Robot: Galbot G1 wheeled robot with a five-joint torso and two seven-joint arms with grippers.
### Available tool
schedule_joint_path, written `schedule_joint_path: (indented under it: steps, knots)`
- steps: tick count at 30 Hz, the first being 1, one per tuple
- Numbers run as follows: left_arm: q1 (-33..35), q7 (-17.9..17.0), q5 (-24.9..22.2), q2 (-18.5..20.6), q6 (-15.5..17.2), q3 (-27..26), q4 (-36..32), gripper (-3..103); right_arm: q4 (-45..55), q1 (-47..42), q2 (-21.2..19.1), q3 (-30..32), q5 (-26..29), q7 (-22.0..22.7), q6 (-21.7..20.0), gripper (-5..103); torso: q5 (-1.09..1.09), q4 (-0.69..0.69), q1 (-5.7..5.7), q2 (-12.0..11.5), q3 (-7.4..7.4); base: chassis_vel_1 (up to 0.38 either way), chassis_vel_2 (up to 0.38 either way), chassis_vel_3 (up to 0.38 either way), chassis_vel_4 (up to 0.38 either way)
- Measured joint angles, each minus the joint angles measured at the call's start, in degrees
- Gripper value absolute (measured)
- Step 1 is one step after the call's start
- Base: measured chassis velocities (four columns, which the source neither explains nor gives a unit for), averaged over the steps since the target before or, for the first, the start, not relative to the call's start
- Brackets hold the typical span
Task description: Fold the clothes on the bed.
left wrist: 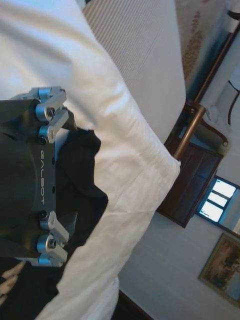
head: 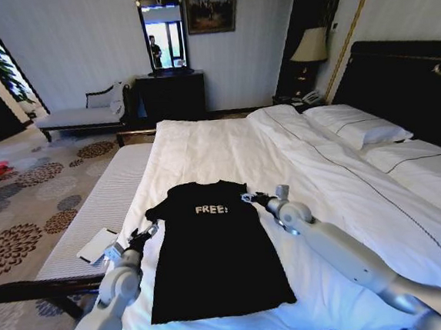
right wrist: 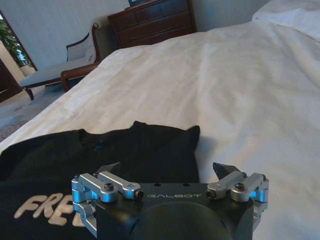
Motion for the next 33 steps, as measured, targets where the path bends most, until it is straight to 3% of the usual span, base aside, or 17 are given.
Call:
schedule_joint_path:
  steps: [3, 5, 10, 13, 14, 17, 24, 27, 29, 31, 33]
  knots:
    - [-1.1, -0.4, -1.4, -0.6, 0.3, 0.2, 1.3, 76, 0.4, -0.8, -0.5, 0.4, -0.1, 0.1, 0.1, 100, -0.01, 0.02, 0.01, 0.0, 0.00, 0.000, 0.000, 0.000, 0.000]
    - [-1.1, -0.4, -1.3, -0.7, 0.4, 0.2, 1.7, 76, 0.5, -0.9, -0.6, 0.4, -0.1, 0.1, 0.1, 100, 0.00, 0.03, 0.00, 0.0, 0.00, 0.000, 0.000, 0.000, 0.000]
    - [-0.1, -0.4, -1.1, -0.6, 0.6, -0.2, 2.2, 52, 0.8, -1.1, -1.2, 0.8, 0.1, 0.4, 0.2, 100, -0.02, 0.03, 0.00, 0.0, 0.00, 0.000, 0.000, 0.000, 0.000]
    - [0.1, -0.4, -1.2, -0.4, 0.7, -0.4, 2.2, 54, 0.9, -1.0, -1.3, 0.8, 0.3, 0.7, 0.2, 100, -0.01, 0.04, 0.00, 0.0, 0.00, 0.000, 0.000, 0.000, 0.000]
    - [-0.2, -0.4, -1.2, -0.4, 0.7, -0.4, 2.5, 61, 0.9, -0.8, -1.3, 0.8, 0.5, 0.8, 0.2, 100, -0.01, 0.04, 0.00, 0.0, 0.00, 0.000, 0.000, 0.000, 0.000]
    - [-1.1, -0.4, -1.3, -0.6, 0.7, -0.4, 3.7, 67, 1.2, -0.8, -1.4, 0.8, 0.8, 1.1, 0.2, 100, -0.01, 0.01, 0.00, 0.0, 0.00, 0.000, 0.000, 0.000, 0.000]
    - [-2.4, -0.3, -1.7, -1.2, 0.6, -0.5, 6.0, 74, 1.5, -0.8, -1.6, 0.8, 1.0, 1.3, 0.1, 100, -0.02, 0.02, 0.00, 0.0, 0.00, 0.000, 0.000, 0.000, 0.000]
    - [-2.8, -0.3, -1.5, -1.6, 0.4, -0.5, 6.4, 71, 1.4, -0.9, -1.6, 0.8, 1.0, 1.3, 0.1, 100, -0.02, 0.02, 0.00, 0.0, 0.00, 0.000, 0.000, 0.000, 0.000]
    - [-3.0, -0.3, -1.4, -1.9, 0.4, -0.4, 6.4, 61, 1.4, -1.1, -1.5, 0.7, 0.9, 1.3, 0.1, 100, -0.01, 0.02, 0.00, 0.0, 0.00, 0.000, 0.000, 0.000, 0.000]
    - [-3.2, -0.3, -1.4, -2.0, 0.4, -0.4, 6.4, 61, 1.2, -1.1, -1.5, 0.6, 0.8, 1.3, 0.1, 100, -0.01, 0.02, 0.00, 0.0, 0.00, 0.000, 0.000, 0.000, 0.000]
    - [-3.4, -0.3, -1.4, -2.0, 0.4, -0.3, 6.6, 50, 1.1, -1.1, -1.5, 0.6, 0.8, 1.2, 0.1, 100, -0.01, 0.02, 0.00, 0.0, 0.00, 0.000, 0.000, 0.000, 0.000]
